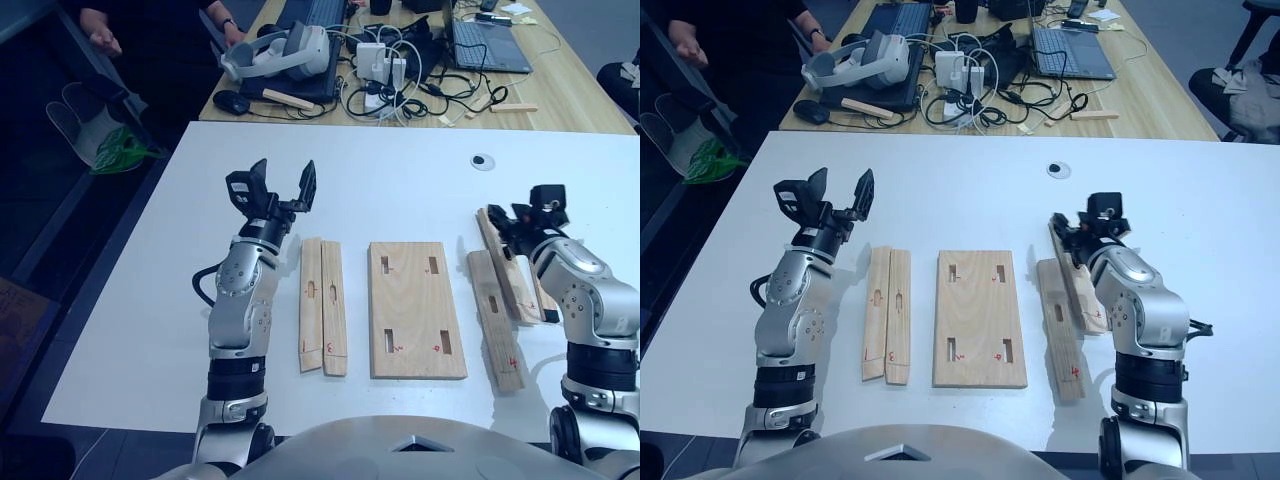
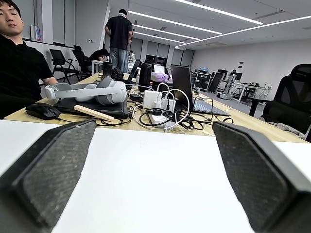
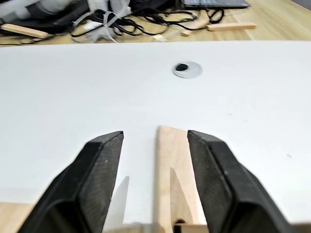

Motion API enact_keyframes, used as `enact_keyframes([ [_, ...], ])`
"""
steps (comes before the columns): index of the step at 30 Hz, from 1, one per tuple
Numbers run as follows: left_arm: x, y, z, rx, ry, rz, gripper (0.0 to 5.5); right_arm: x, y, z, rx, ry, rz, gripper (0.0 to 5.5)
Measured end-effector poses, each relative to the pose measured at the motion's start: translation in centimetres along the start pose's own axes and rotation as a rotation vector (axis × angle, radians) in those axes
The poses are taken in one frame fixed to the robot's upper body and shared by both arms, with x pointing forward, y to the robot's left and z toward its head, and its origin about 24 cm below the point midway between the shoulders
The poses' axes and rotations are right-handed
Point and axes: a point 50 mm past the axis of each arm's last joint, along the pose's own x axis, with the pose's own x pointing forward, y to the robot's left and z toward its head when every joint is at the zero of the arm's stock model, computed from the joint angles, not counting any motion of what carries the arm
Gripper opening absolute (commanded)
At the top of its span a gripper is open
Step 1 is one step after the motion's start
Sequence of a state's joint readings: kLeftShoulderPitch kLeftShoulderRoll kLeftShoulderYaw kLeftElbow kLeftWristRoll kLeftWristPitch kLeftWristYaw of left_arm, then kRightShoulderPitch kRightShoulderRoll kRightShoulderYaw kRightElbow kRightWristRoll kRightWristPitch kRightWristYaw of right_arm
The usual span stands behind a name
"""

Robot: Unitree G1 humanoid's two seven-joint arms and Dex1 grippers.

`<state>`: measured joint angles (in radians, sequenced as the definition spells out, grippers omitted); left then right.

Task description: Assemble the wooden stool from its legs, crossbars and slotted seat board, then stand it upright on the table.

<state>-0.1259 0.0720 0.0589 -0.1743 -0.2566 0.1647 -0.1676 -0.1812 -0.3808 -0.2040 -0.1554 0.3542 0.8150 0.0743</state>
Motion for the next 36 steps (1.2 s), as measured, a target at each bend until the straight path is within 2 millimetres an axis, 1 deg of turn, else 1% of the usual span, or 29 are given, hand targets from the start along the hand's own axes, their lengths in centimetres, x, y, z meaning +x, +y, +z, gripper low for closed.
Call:
enact_keyframes([
  [3,0.0,0.0,0.0,0.000,0.001,0.002,4.41,0.1,-0.9,-0.6,-0.004,0.029,-0.066,2.44],
  [11,0.0,0.2,-0.1,0.004,0.006,0.009,4.41,0.4,-0.6,-2.2,-0.042,0.141,-0.107,2.44],
  [15,0.0,0.2,-0.1,0.004,0.006,0.010,4.41,0.6,-0.8,-2.4,-0.067,0.158,-0.135,2.44],
  [17,0.0,0.2,-0.1,0.004,0.005,0.011,4.41,0.7,-1.1,-2.0,-0.092,0.119,-0.172,2.44],
  [19,0.0,0.2,-0.1,0.003,0.005,0.012,4.41,0.8,-1.2,-0.5,-0.119,0.032,-0.204,2.44],
  [21,0.0,0.2,-0.1,0.003,0.005,0.013,4.41,0.9,-1.3,0.3,-0.125,-0.006,-0.223,2.44],
  [22,0.0,0.2,-0.2,0.002,0.005,0.013,4.41,1.0,-1.4,0.4,-0.122,-0.007,-0.230,2.44],
  [23,0.0,0.2,-0.2,0.002,0.005,0.013,4.41,1.0,-1.6,0.1,-0.115,0.013,-0.234,2.44],
  [27,0.0,0.2,-0.3,-0.003,0.009,0.015,4.41,1.4,-1.7,-2.2,-0.082,0.151,-0.225,2.44],
  [29,0.1,0.2,-0.4,-0.005,0.013,0.018,4.41,1.5,-1.7,-3.0,-0.063,0.197,-0.224,2.44],
  [31,0.1,0.3,-0.4,-0.006,0.011,0.020,4.41,1.6,-1.8,-3.3,-0.047,0.219,-0.224,2.13],
  [36,0.2,0.3,-0.3,-0.006,-0.001,0.023,4.41,1.9,-1.7,-3.1,-0.027,0.220,-0.200,1.28],
])
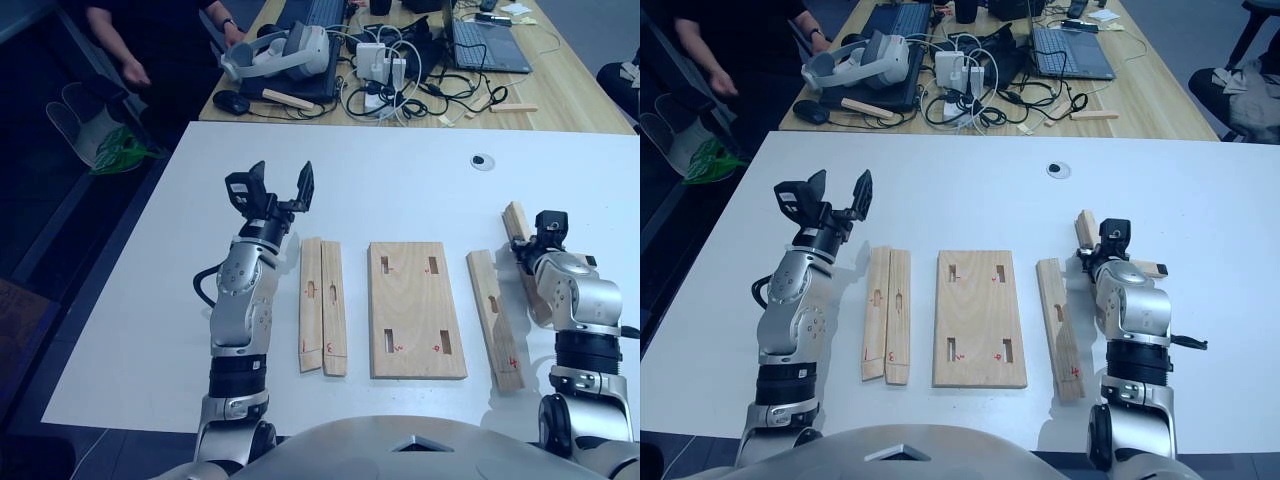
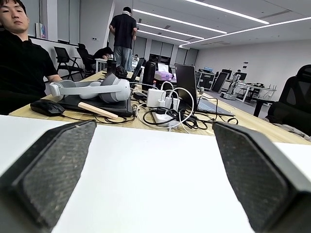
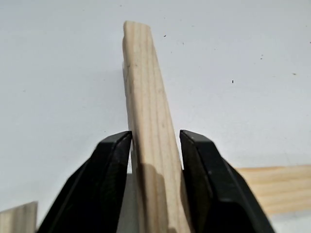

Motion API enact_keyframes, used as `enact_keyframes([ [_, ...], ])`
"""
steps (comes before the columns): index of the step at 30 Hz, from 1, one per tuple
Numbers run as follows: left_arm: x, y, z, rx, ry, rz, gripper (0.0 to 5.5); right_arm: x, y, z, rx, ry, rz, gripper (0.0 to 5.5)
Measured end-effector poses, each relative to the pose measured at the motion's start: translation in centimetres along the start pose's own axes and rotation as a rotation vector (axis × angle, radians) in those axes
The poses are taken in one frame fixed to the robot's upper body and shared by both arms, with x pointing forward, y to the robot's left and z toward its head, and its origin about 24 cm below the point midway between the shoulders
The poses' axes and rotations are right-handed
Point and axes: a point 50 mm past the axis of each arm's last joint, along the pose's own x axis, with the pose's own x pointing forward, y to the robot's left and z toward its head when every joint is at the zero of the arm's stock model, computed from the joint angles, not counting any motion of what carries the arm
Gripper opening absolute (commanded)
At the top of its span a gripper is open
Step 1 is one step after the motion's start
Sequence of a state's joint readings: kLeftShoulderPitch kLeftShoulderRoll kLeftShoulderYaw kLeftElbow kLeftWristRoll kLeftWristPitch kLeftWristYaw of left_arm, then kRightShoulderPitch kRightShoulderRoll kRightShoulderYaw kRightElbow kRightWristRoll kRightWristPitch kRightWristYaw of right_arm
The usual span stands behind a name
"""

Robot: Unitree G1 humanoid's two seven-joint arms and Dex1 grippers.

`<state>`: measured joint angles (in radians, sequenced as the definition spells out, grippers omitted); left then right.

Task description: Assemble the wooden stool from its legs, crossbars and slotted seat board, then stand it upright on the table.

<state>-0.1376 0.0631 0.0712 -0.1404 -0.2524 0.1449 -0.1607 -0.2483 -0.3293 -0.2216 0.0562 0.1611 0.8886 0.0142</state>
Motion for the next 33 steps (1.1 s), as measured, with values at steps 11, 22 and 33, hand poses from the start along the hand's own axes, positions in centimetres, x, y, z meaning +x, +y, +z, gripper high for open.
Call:
enact_keyframes([
  [11,0.4,0.1,0.4,0.002,-0.020,0.004,4.41,-0.2,0.9,1.0,-0.036,-0.060,0.059,1.04],
  [22,6.0,-5.5,5.5,-0.418,0.061,-0.077,4.41,-3.1,8.4,10.2,-0.717,-0.633,0.270,1.03],
  [33,6.0,-7.9,2.9,-0.650,0.397,-0.095,4.41,-4.6,17.2,10.0,-1.209,-1.007,0.433,1.02],
])
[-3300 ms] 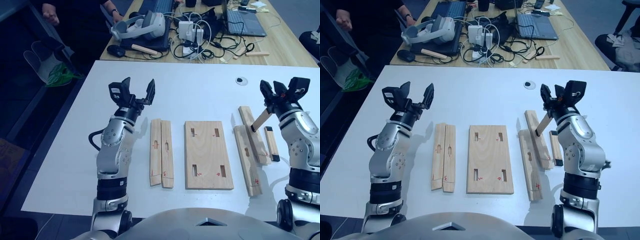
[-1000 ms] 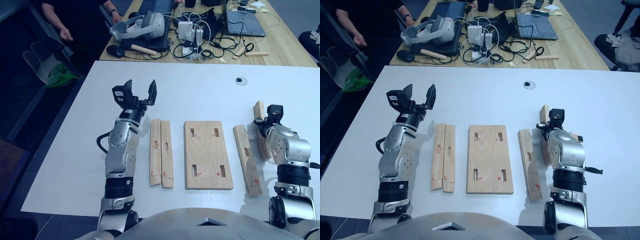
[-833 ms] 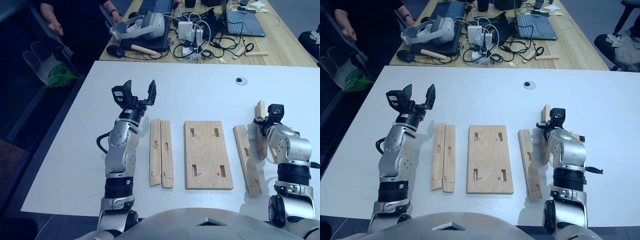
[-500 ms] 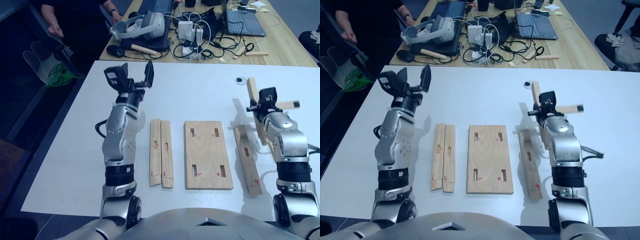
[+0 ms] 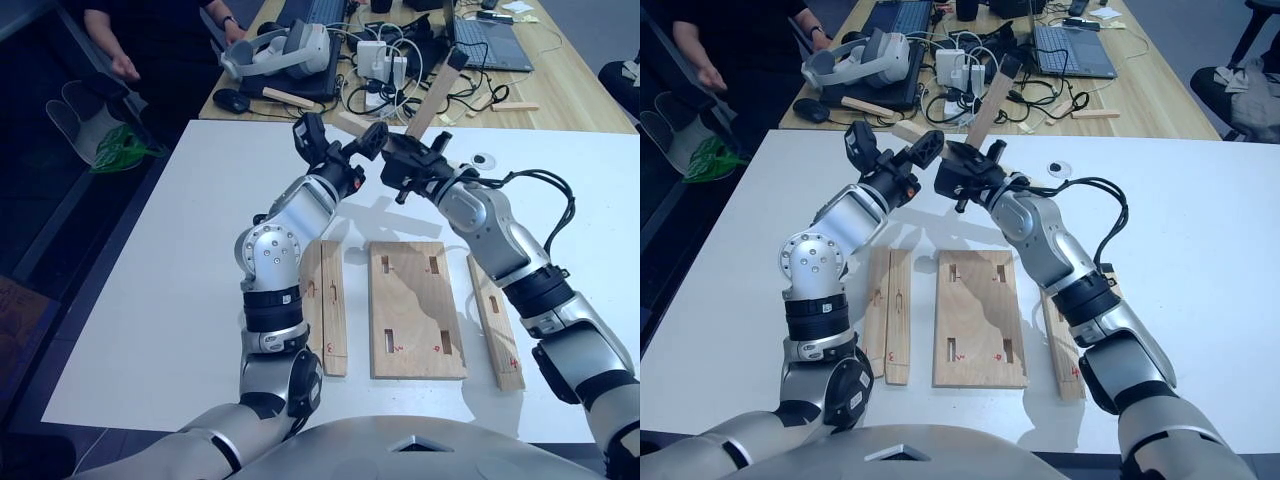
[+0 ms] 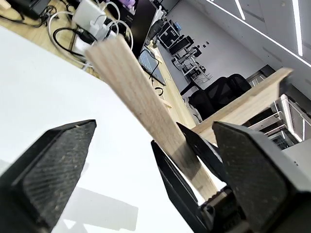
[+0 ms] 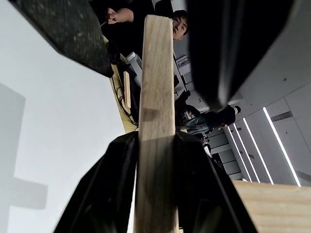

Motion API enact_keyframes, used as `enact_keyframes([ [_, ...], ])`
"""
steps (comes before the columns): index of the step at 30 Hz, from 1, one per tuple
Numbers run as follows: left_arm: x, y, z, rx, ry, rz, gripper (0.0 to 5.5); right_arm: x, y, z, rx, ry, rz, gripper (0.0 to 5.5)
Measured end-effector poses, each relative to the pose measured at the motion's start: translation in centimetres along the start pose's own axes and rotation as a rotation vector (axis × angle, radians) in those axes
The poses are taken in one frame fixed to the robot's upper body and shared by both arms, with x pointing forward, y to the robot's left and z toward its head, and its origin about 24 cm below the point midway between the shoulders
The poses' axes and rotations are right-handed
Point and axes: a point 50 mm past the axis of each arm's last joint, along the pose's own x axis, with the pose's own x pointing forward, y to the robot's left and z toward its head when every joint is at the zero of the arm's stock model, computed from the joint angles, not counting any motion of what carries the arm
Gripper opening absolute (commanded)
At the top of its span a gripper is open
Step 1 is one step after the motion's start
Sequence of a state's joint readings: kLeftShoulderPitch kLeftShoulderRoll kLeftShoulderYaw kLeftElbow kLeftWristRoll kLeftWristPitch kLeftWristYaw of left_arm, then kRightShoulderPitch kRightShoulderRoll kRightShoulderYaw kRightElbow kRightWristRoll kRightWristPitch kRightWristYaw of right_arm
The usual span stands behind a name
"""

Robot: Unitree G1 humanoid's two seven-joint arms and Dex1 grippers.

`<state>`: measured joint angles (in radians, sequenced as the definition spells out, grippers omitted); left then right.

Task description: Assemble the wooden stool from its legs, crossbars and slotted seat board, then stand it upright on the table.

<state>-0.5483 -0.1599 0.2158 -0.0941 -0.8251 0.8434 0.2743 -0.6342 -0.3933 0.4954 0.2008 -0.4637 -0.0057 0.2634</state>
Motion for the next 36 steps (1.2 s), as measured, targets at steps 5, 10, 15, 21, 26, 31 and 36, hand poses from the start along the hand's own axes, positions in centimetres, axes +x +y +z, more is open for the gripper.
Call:
enact_keyframes([
  [5,-0.1,1.8,1.6,-0.128,-0.124,0.111,4.41,0.2,0.4,0.9,-0.034,-0.060,0.007,1.02],
  [10,-0.3,1.9,2.2,-0.218,-0.173,0.127,3.61,0.1,1.1,1.4,-0.038,-0.092,0.018,1.02],
  [15,-0.1,1.1,1.8,-0.251,-0.153,0.108,2.84,0.0,1.7,1.5,-0.045,-0.102,0.028,1.02],
  [21,-0.1,0.8,1.8,-0.286,-0.158,0.116,1.87,0.0,1.6,1.6,-0.045,-0.109,0.007,1.02],
  [26,-0.1,0.6,1.9,-0.314,-0.168,0.113,1.37,0.2,1.6,1.8,-0.041,-0.113,-0.011,1.02],
  [31,-0.1,0.5,2.0,-0.331,-0.189,0.120,1.30,0.4,1.8,2.0,-0.037,-0.113,-0.023,1.02],
  [36,-0.1,0.5,2.1,-0.342,-0.201,0.125,1.25,0.5,1.8,2.1,-0.040,-0.112,-0.023,1.51],
])
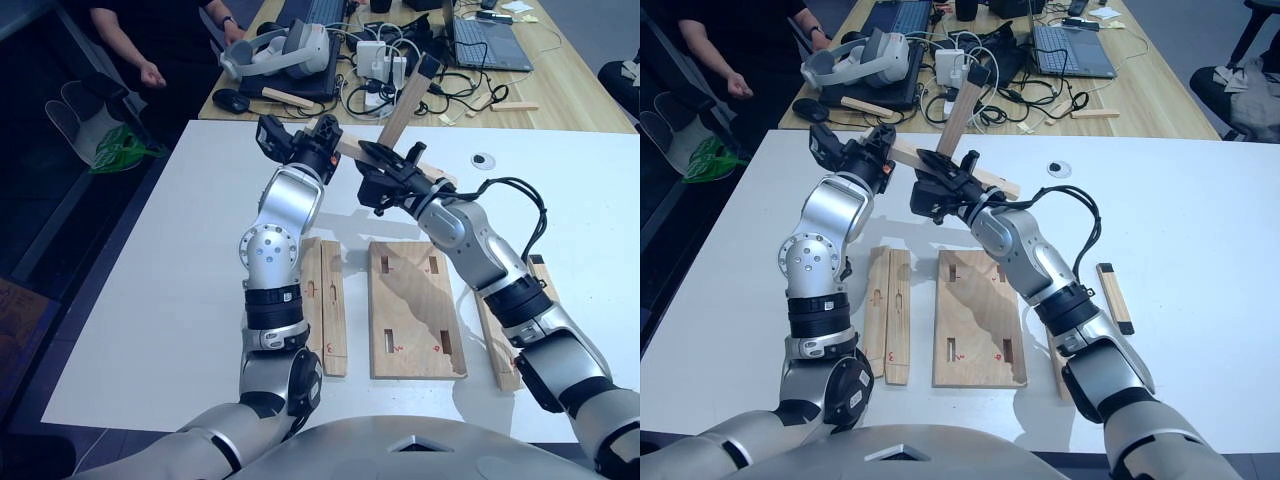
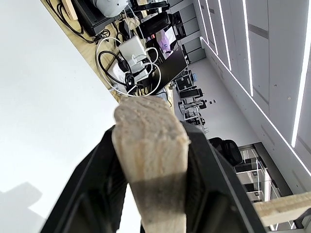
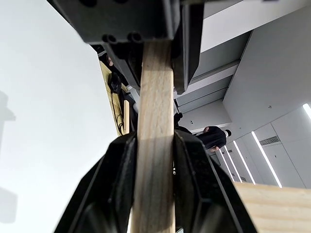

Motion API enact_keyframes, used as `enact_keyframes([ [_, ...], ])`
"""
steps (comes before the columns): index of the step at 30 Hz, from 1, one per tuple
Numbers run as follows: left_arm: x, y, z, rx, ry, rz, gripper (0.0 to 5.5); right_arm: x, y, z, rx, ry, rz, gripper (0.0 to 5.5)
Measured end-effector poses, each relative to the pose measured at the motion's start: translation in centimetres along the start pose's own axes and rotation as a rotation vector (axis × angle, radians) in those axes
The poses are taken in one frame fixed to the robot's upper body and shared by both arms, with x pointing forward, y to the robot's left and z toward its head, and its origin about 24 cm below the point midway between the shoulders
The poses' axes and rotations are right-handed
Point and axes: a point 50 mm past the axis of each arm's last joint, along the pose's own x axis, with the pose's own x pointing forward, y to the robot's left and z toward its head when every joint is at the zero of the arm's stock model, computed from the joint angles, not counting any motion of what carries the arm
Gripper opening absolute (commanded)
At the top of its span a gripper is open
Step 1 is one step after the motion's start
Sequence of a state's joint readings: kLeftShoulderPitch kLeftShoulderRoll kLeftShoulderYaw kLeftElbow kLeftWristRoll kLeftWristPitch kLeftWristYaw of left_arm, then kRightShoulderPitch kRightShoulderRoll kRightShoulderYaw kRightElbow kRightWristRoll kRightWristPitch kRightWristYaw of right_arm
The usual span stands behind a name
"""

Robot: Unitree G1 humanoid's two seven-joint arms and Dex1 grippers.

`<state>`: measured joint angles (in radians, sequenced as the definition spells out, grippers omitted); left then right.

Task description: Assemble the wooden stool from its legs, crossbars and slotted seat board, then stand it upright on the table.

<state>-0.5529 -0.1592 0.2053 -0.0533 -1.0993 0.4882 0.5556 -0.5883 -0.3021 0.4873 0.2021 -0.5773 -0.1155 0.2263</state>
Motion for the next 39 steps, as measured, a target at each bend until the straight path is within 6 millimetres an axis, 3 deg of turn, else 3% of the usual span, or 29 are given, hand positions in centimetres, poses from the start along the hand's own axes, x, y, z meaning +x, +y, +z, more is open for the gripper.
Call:
enact_keyframes([
  [6,0.1,0.0,-0.1,0.015,-0.010,0.006,1.02,-0.5,0.5,0.7,-0.013,-0.104,0.092,2.64],
  [9,0.1,-0.3,0.0,0.034,-0.044,-0.012,1.02,-2.0,2.7,1.3,0.059,-0.218,0.252,2.91],
  [13,0.7,-1.7,1.0,0.176,-0.164,-0.055,1.02,-5.6,2.8,1.2,0.206,-0.276,0.494,2.21],
  [15,0.8,-3.2,2.3,0.247,-0.263,-0.114,1.02,-8.3,2.4,-0.2,0.293,-0.187,0.669,1.77],
  [17,1.0,-3.4,2.7,0.288,-0.299,-0.131,1.02,-10.4,2.3,-0.9,0.345,-0.091,0.846,1.39],
  [22,1.0,-3.3,2.9,0.308,-0.326,-0.132,1.02,-12.5,4.2,-1.0,0.457,0.083,1.139,0.45],
  [25,1.0,-3.2,3.0,0.313,-0.332,-0.127,1.02,-12.6,5.1,-0.6,0.514,0.129,1.215,0.02],
  [29,1.0,-3.2,3.0,0.322,-0.337,-0.128,1.02,-11.8,5.5,-0.6,0.552,0.152,1.236,0.00],
  [39,0.9,-3.1,3.3,0.323,-0.347,-0.125,1.02,-7.2,7.1,-1.0,0.515,0.204,0.952,0.00],
])
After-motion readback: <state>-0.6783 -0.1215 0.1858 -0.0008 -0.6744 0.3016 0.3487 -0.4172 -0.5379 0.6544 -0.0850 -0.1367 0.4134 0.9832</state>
